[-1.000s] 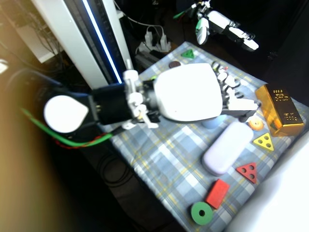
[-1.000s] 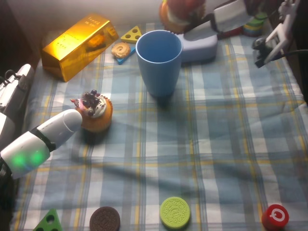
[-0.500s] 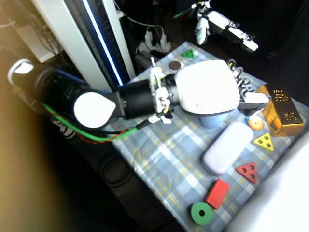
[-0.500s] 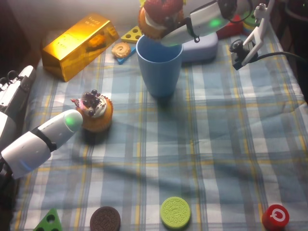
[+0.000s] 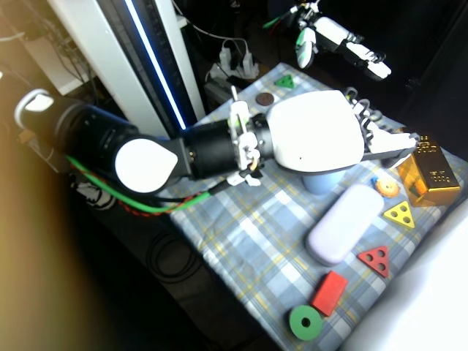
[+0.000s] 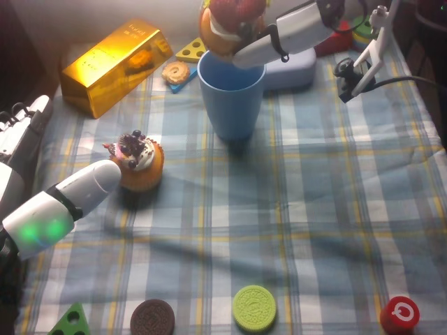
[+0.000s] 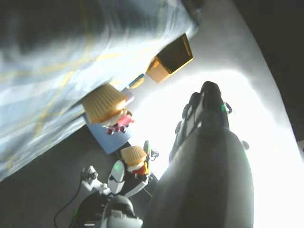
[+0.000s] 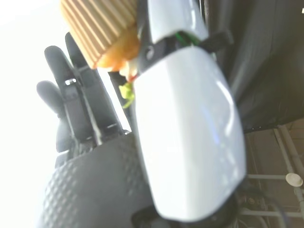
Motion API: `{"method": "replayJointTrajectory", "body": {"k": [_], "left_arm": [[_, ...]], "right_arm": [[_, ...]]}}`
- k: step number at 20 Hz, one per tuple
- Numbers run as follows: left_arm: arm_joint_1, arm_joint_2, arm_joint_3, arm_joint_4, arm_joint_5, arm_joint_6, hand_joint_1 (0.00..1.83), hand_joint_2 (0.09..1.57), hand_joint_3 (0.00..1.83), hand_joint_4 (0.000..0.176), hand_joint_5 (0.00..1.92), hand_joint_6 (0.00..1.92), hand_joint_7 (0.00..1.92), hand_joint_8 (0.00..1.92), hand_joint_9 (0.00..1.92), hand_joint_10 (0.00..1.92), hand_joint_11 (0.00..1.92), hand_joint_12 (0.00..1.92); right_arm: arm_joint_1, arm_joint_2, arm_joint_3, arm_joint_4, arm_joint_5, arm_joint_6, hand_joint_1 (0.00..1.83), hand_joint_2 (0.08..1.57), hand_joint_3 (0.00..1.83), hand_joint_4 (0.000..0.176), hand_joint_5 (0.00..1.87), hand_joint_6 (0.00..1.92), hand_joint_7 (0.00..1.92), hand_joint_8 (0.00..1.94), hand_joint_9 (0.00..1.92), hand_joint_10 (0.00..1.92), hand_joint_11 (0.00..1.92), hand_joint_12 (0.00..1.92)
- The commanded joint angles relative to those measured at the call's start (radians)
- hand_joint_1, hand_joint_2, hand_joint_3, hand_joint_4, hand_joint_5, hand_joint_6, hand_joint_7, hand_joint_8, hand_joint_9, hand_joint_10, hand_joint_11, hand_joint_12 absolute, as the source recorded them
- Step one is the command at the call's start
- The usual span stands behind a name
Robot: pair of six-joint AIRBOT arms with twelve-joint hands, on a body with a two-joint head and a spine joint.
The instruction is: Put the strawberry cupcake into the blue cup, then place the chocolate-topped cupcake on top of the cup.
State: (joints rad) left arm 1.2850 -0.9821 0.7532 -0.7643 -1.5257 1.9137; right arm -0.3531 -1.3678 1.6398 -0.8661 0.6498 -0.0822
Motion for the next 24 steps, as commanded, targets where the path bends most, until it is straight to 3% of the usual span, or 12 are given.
{"method": "replayJointTrajectory", "body": {"k": [1,2,9,10,11,12,14,16,17,21,22,24], "left_arm": [[-0.01,0.004,0.005,0.041,-0.11,-0.004,0.0,0.8,0.0,0.085,0.03,0.0,0.06,0.01,0.05,0.0,0.0,0.0],[-0.01,0.004,0.005,0.041,-0.11,-0.004,0.0,0.8,0.0,0.091,0.02,0.0,0.06,0.01,0.05,0.0,0.0,0.0],[-0.011,0.005,0.004,0.041,-0.11,-0.004,0.0,0.8,0.0,0.095,0.03,0.0,0.06,0.0,0.06,0.0,0.0,0.0],[-0.011,0.004,0.004,0.041,-0.11,-0.004,0.0,0.8,0.0,0.092,0.02,0.0,0.06,0.0,0.05,0.0,0.0,0.0],[-0.011,0.004,0.004,0.041,-0.11,-0.004,0.0,0.8,0.0,0.087,0.02,0.0,0.07,0.0,0.05,0.0,0.0,0.0],[-0.012,0.005,0.004,0.041,-0.109,-0.004,0.0,0.8,0.0,0.083,0.04,0.01,0.08,0.01,0.07,0.01,0.0,0.0],[-0.014,0.005,0.005,0.041,-0.11,-0.004,0.0,0.8,0.0,0.088,0.03,0.0,0.06,0.0,0.05,0.0,0.0,0.0],[-0.014,0.005,0.004,0.042,-0.111,-0.004,0.0,0.8,0.0,0.087,0.03,0.0,0.07,0.01,0.05,0.01,0.0,0.0],[-0.014,0.005,0.004,0.042,-0.111,-0.004,0.0,0.81,0.0,0.089,0.03,0.0,0.07,0.01,0.06,0.01,0.0,0.0],[-0.014,0.005,0.004,0.042,-0.108,-0.004,0.0,0.8,0.0,0.096,0.02,0.0,0.05,0.0,0.04,0.0,0.0,0.0],[-0.014,0.005,0.005,0.042,-0.107,-0.004,0.0,0.8,0.0,0.103,0.02,0.0,0.04,0.0,0.03,0.0,0.0,0.0],[-0.014,0.005,0.004,0.042,-0.107,-0.004,0.0,0.81,0.0,0.084,0.04,0.01,0.06,0.01,0.05,0.01,0.0,0.0]], "right_arm": [[0.009,-0.007,0.003,0.049,0.079,0.011,0.8,1.25,0.0,0.0,0.79,0.01,0.69,0.02,0.65,0.07,0.1,1.4],[0.008,-0.008,0.004,0.044,0.079,0.014,0.75,1.28,0.0,0.0,0.7,0.0,0.79,0.01,0.75,0.19,0.21,1.55],[0.004,-0.008,0.004,0.024,0.075,0.03,0.61,1.28,0.0,0.0,0.62,0.01,0.69,0.0,0.64,0.16,0.08,1.59],[0.004,-0.008,0.004,0.023,0.075,0.03,0.44,1.31,0.01,0.047,0.49,0.0,0.69,0.0,0.7,0.19,0.24,1.52],[0.004,-0.008,0.004,0.023,0.074,0.031,0.34,1.37,0.0,0.0,0.51,0.0,0.77,0.02,0.57,0.65,0.2,1.7],[0.004,-0.008,0.004,0.022,0.074,0.033,0.15,1.38,0.0,0.0,0.47,0.0,0.69,0.0,0.4,0.78,0.07,1.74],[0.004,-0.008,0.004,0.011,0.073,0.036,0.09,1.4,0.0,0.0,0.34,0.0,0.38,0.0,0.31,0.23,0.0,1.23],[0.004,-0.008,0.004,0.002,0.072,0.047,0.19,1.43,0.0,0.0,0.41,0.0,0.55,0.02,0.59,0.18,0.16,1.41],[0.003,-0.008,0.004,-0.001,0.071,0.05,0.04,1.37,0.0,0.0,0.4,0.0,0.51,0.0,0.53,0.09,0.04,1.35],[0.003,-0.007,0.004,-0.015,0.068,0.06,0.14,1.39,0.0,0.0,0.48,0.0,0.6,0.01,0.65,0.03,0.2,1.26],[0.003,-0.007,0.004,-0.023,0.066,0.064,0.13,1.42,0.0,0.015,0.38,0.0,0.52,0.0,0.59,0.01,0.1,1.3],[0.003,-0.007,0.004,-0.041,0.061,0.077,0.29,1.39,0.0,0.0,0.44,0.02,0.44,0.0,0.48,0.0,0.02,1.21]]}}
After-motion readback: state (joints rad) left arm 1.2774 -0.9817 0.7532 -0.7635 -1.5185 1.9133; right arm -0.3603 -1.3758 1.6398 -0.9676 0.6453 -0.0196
